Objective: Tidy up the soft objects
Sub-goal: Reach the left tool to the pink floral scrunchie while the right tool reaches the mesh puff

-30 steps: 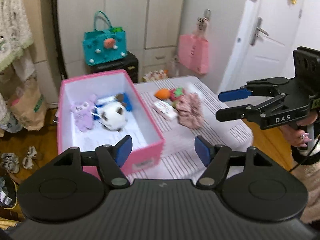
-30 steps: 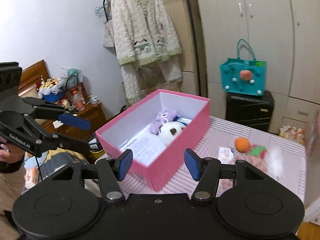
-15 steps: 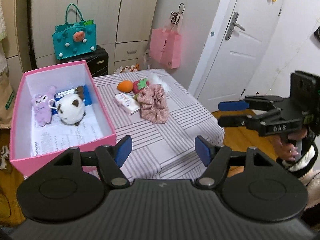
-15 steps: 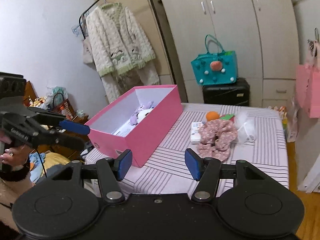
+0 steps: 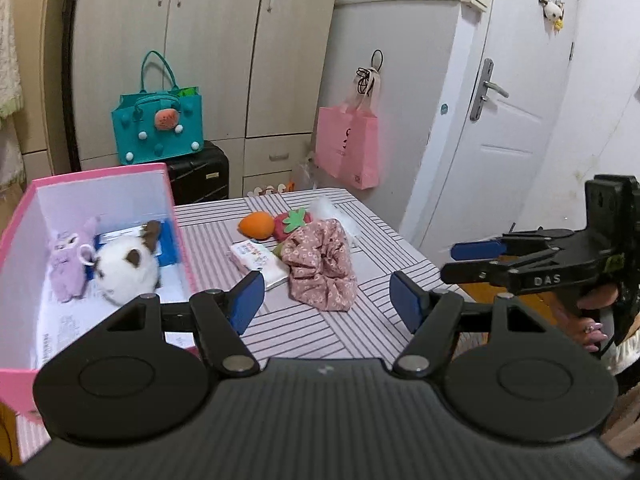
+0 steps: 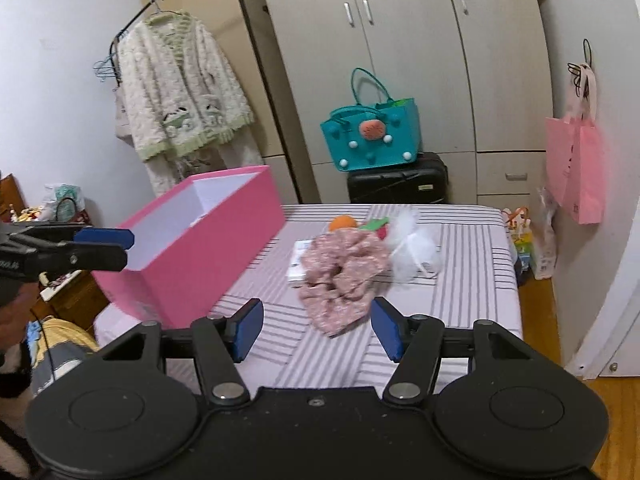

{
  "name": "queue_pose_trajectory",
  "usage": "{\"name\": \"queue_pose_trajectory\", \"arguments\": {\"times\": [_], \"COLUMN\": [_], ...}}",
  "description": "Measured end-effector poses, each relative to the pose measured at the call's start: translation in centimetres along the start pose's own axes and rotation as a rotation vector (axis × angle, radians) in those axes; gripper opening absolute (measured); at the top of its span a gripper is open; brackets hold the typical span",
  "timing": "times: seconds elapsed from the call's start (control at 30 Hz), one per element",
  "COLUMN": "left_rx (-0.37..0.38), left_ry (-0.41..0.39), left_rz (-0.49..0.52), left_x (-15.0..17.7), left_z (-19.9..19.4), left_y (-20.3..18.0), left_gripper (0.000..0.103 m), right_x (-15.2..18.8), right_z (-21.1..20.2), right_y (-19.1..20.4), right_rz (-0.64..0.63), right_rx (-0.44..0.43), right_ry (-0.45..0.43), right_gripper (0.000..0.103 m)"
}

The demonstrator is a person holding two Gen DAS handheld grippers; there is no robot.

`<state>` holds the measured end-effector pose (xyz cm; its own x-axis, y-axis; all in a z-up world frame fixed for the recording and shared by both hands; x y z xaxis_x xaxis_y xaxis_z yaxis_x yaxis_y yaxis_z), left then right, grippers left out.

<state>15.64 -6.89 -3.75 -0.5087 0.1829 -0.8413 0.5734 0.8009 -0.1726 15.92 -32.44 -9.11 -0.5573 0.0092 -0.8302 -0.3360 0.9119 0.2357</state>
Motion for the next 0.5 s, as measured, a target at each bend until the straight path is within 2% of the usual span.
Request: {"name": "queue_pose_trajectory", "arguments": {"times": [0.17,0.4,0.5], "left_rx": [0.031,0.000,-0.029], "left_ry": [0.065,0.132,0.107], "left_rz": [-0.004,0.009,0.019], "left_x": [0.3,1.2,0.8], "left_z": [4.2,9.6,10.7], "left_y": [-0.7,-1.3,-1.4], "left_gripper": [0.068,0.068,0.068], "right_x": [-0.4,-1.4,-1.8], "right_z": [2.2,5.3,6.9], "right_y": [-1.9,-4.4,-5.5], "right_rz": [-0.020,-0.025,-0.018], "right_rx": [0.014,0.023,0.019], "right_ry": [0.000,-0.001,0.004], "right_gripper": [0.065,0.065,0.065]}}
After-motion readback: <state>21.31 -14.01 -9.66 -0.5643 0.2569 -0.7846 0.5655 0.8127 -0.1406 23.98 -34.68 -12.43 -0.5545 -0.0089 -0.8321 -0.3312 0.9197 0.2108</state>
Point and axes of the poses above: each gripper's, at about its wrist camera, not at the fingertips, and z roughly the way its jaws point, y to its left, x to its underside, the point moved 6 cm from there along z, roughly the way its jaws point, and after that the axes turned 1 degree about y, right-handed, at the moved point
